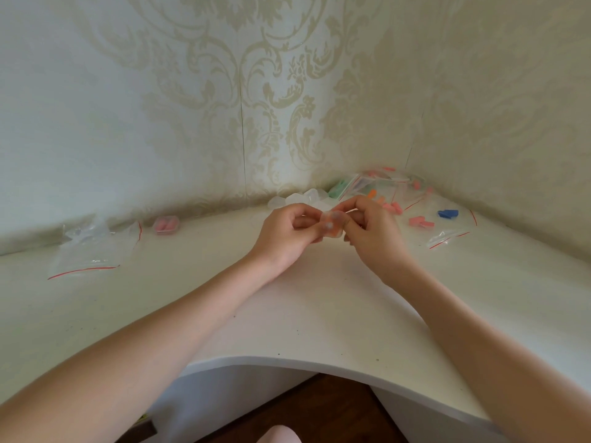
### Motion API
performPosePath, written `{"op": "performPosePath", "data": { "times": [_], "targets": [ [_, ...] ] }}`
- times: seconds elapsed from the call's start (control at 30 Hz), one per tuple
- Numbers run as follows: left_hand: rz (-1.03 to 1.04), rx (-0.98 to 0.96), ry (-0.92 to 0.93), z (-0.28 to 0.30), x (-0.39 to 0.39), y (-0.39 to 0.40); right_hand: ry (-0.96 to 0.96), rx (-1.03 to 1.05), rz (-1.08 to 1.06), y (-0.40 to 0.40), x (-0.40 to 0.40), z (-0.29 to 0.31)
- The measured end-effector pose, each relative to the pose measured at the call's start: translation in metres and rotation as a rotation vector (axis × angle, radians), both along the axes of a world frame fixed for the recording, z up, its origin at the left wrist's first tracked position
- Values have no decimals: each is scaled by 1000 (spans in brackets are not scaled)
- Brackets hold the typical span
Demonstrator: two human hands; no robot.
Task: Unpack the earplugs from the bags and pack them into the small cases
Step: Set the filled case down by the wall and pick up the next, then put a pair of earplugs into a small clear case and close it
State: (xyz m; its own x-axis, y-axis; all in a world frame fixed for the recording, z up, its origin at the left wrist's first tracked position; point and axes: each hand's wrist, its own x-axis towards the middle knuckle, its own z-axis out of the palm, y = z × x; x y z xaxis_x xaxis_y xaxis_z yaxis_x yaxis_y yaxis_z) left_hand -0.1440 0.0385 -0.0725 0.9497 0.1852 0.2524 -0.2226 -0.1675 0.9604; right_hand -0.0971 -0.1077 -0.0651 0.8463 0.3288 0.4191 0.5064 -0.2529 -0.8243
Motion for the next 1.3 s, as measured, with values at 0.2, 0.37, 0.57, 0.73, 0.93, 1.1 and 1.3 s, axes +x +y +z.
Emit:
{"op": "performPosePath", "data": {
  "times": [0.2, 0.37, 0.57, 0.73, 0.93, 1.1, 1.3],
  "targets": [
    [89, 118, -38, 1, -5, 6, 6, 22, -81, 1, -2, 0],
    [420, 243, -216, 25, -18, 56, -43, -185, -47, -2, -5, -6],
    [582, 521, -184, 23, -60, 151, -39, -209, -9, -1, -6, -5],
    [628, 836, -119, 2, -74, 175, -20, -234, 13, 1, -6, -7],
    [577, 869, -140, -7, -73, 185, -42, -242, -2, -3, -6, -7],
    [631, 1058, -194, -4, -72, 193, -37, -240, 5, -3, -6, -7],
    [576, 916, -168, -4, -72, 189, -47, -238, 5, -2, -5, -7]
  ]
}}
